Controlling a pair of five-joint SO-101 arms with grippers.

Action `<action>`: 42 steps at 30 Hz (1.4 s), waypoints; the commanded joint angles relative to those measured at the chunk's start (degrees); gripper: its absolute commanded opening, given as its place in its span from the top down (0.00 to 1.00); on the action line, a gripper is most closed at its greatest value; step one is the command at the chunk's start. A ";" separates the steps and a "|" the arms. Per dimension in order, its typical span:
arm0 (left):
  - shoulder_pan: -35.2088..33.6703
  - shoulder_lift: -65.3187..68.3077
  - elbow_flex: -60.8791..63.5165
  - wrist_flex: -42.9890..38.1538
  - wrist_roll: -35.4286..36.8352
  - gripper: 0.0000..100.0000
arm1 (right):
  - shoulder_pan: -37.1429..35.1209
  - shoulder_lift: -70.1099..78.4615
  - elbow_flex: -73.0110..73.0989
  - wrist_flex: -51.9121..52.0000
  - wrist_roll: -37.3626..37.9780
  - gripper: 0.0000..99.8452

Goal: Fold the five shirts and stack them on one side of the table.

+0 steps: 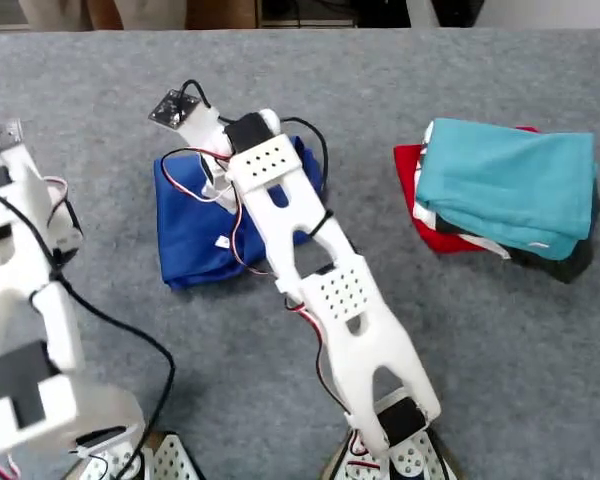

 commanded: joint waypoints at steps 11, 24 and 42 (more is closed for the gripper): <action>0.44 -6.46 4.31 -2.02 -0.53 0.98 | 5.58 1.45 -5.32 8.18 -0.35 1.00; 0.26 -4.26 4.31 -2.02 -4.40 0.98 | 6.46 -26.24 37.41 8.00 2.81 1.00; 1.49 -4.26 4.84 -1.49 -4.40 0.98 | 12.35 -46.64 57.54 -4.04 6.15 1.00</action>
